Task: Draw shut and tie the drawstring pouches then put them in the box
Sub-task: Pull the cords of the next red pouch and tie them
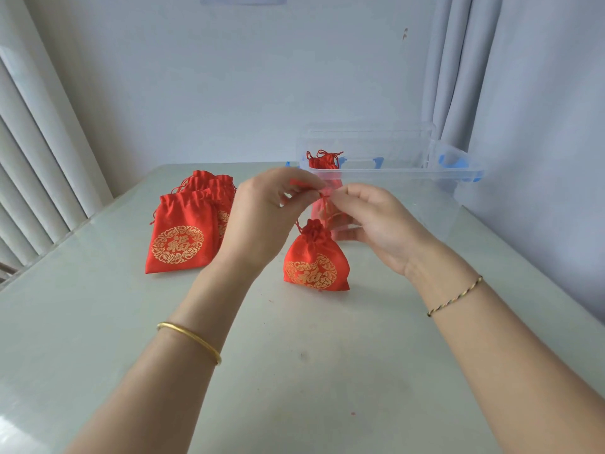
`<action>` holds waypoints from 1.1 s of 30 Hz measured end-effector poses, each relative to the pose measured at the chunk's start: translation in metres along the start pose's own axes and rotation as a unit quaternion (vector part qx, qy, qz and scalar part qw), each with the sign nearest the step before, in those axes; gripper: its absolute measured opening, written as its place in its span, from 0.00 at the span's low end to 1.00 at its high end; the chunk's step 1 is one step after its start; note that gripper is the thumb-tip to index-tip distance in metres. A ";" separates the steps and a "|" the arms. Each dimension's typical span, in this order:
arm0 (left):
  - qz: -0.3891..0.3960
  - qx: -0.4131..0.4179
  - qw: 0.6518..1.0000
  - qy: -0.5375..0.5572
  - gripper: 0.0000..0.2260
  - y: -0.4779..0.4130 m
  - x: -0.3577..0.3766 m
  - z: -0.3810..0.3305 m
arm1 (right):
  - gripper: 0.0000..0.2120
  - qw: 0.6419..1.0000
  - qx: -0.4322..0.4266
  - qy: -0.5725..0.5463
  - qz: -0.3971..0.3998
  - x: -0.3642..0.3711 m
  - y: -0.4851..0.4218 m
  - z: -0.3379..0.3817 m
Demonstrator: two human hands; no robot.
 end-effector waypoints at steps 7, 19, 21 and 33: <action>-0.009 -0.120 0.992 0.042 0.09 -0.009 -0.008 0.026 | 0.16 0.988 -0.002 -0.072 -0.135 -0.029 0.001 0.004; -0.038 -0.269 0.932 0.242 0.23 -0.006 -0.010 0.055 | 0.16 0.939 0.114 -0.256 -0.198 -0.034 0.006 -0.042; 0.022 -0.261 0.906 0.332 0.20 -0.005 0.004 0.049 | 0.15 0.946 0.125 -0.233 -0.190 -0.033 0.008 -0.045; 0.216 -0.204 0.951 0.089 0.07 0.009 0.039 0.025 | 0.12 0.984 -0.022 -0.141 -0.108 -0.015 0.001 0.016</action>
Point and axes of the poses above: each hand's wrist, its own y-axis away from the middle knuckle, its own x-axis out of the palm, z = x × y, the point moved 9 cm from there along -y, towards the middle knuckle, and after that the axes turned 12 degrees about -x, right-handed, at the moved point
